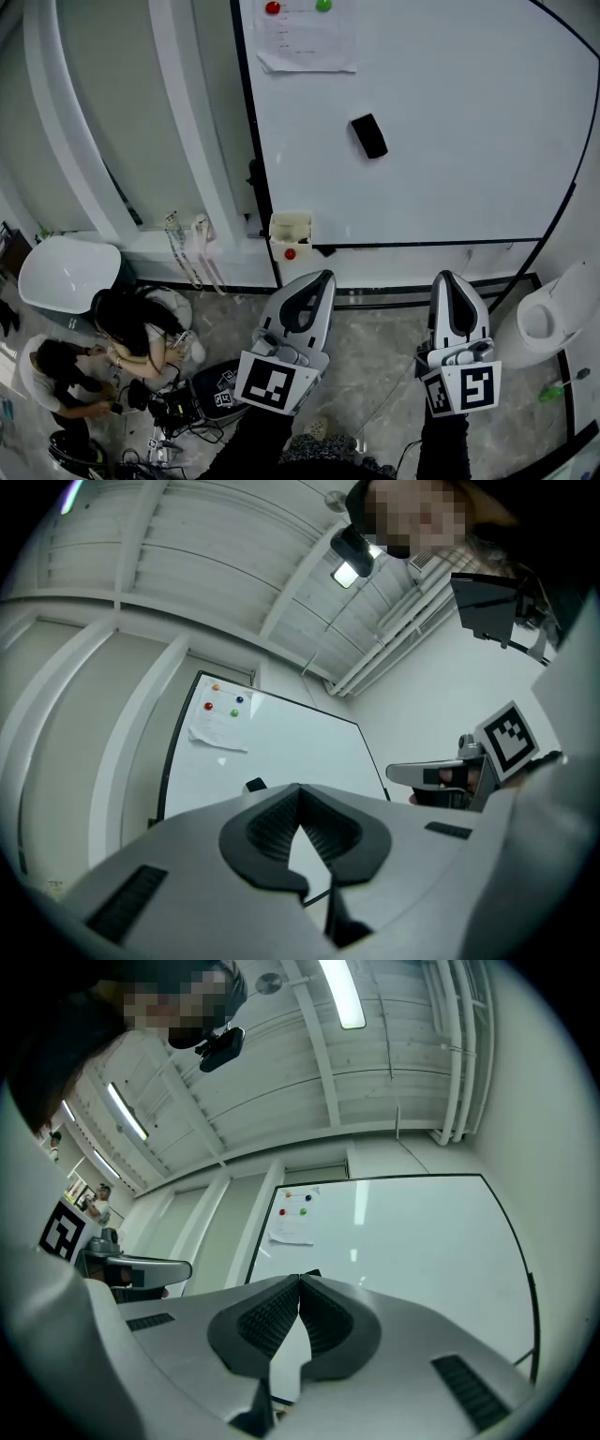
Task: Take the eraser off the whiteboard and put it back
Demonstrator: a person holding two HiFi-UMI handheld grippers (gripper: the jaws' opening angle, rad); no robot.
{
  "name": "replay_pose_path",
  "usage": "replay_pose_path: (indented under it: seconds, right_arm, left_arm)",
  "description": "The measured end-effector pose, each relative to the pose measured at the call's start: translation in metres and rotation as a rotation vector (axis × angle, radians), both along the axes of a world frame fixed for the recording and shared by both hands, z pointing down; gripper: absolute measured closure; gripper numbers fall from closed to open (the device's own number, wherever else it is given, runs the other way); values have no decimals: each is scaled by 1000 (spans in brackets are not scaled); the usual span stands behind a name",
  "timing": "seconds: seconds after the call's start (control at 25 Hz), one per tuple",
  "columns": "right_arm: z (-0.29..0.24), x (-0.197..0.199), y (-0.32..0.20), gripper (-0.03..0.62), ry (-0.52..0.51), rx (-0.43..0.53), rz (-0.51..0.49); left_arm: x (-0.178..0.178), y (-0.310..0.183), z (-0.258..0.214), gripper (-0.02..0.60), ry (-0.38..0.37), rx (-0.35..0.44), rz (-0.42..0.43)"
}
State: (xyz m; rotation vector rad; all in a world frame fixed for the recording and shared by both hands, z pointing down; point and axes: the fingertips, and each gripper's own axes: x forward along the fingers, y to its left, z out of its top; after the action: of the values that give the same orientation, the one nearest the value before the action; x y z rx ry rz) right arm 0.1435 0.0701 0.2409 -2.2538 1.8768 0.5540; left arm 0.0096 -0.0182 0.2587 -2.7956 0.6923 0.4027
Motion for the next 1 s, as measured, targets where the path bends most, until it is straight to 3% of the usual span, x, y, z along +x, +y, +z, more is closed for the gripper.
replay_pose_path:
  seconds: [0.28, 0.56, 1.0]
  right_arm:
    - [-7, 21, -69, 586, -1, 24, 37]
    - [-13, 56, -124, 586, 7, 20, 4]
    - [-15, 109, -197, 586, 42, -3, -185]
  left_arm:
    - [28, -73, -6, 580, -9, 3, 41]
    - [66, -119, -10, 580, -20, 10, 35]
    - [111, -158, -19, 580, 10, 16, -141]
